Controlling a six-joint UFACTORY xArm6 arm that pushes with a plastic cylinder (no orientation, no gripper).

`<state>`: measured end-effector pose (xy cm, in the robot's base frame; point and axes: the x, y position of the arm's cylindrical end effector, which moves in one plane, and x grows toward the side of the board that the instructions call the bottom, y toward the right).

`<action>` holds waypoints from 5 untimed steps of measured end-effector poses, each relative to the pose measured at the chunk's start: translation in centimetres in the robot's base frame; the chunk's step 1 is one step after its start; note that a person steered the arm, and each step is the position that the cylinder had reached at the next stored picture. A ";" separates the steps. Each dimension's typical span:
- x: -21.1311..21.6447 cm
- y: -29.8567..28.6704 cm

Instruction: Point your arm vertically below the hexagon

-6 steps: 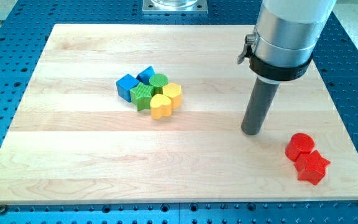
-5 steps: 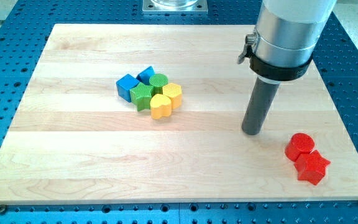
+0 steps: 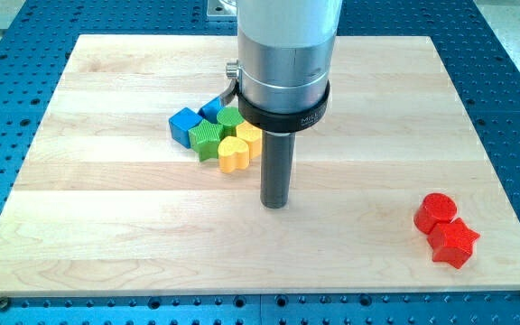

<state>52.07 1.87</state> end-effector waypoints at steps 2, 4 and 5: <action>0.0 0.0; 0.0 -0.7; 0.0 -1.1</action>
